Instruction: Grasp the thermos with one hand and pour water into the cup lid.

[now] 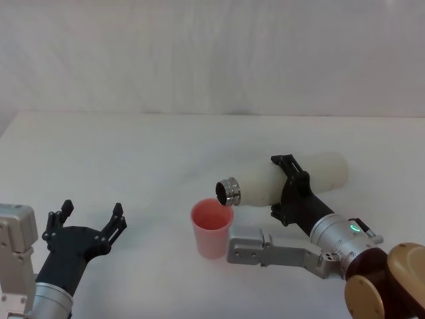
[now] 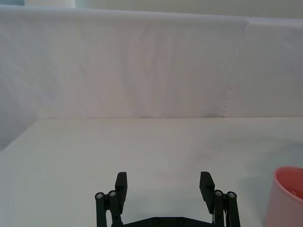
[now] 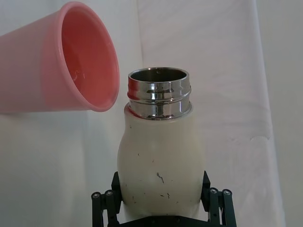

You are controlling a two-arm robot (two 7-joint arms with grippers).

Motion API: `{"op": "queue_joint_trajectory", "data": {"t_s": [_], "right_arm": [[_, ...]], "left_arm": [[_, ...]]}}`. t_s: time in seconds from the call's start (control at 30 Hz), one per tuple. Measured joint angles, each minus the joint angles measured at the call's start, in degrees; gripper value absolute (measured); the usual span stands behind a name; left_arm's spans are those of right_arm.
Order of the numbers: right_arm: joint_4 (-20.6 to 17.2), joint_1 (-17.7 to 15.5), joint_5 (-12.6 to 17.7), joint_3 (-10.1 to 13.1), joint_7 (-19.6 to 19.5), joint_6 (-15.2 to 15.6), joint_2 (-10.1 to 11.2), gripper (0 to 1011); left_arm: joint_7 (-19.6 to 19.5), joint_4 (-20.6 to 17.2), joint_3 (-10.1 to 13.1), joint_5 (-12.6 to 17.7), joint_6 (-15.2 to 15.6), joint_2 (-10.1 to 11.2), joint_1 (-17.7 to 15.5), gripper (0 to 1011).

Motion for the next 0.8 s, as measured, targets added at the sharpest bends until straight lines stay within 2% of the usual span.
{"op": "queue_joint_trajectory", "data": {"t_s": [0.8], "right_arm": [[0.0, 0.6, -1.6, -0.7, 0.3, 0.2, 0.5, 959]], "left_arm": [[0.0, 0.0, 0.0, 0.0, 0.0, 0.0, 0.0, 1001]]}}
